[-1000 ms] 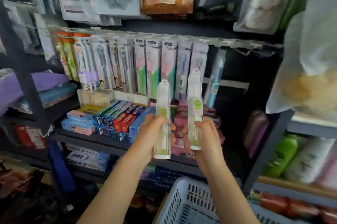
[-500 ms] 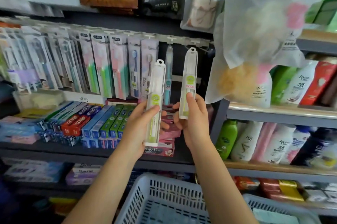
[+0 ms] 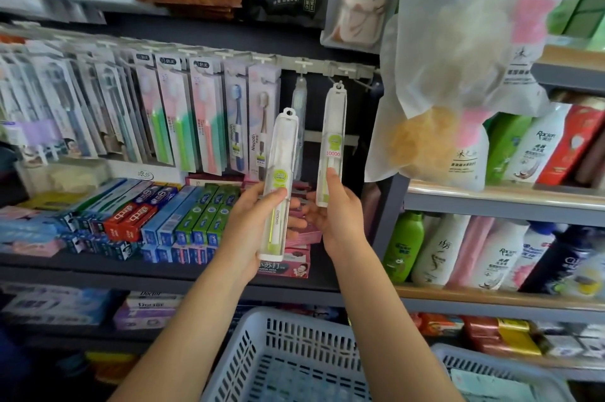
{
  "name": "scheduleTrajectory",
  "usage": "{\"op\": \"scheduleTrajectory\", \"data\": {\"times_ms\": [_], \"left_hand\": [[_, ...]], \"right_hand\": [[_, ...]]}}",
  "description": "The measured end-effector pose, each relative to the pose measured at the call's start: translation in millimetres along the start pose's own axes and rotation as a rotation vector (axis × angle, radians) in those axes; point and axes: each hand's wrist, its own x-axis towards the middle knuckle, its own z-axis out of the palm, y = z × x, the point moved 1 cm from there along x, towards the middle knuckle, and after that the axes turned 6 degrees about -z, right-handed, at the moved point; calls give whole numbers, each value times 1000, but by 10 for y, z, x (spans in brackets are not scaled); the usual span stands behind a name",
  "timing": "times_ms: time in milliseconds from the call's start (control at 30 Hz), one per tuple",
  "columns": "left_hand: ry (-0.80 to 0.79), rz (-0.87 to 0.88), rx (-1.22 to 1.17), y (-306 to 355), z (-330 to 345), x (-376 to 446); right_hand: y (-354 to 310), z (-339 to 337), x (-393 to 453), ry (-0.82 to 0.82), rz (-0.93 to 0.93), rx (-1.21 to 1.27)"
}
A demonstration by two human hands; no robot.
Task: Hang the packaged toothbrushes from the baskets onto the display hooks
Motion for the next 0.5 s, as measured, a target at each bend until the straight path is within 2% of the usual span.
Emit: {"op": "scheduleTrajectory", "data": {"times_ms": [100,200,333,500], "left_hand": [[58,-35,28,-81,-30,52],[80,-40,134,-158,-7,111],[10,-22,175,-160,208,187],[-52,-56,179,-93,514,302]], "right_hand": [[247,-123,-101,21,89,11],[418,-243,-230,-48,138,-19],[427,-298,-353,-254,21,-155],[271,-311,-297,-193,-149,-196]]}}
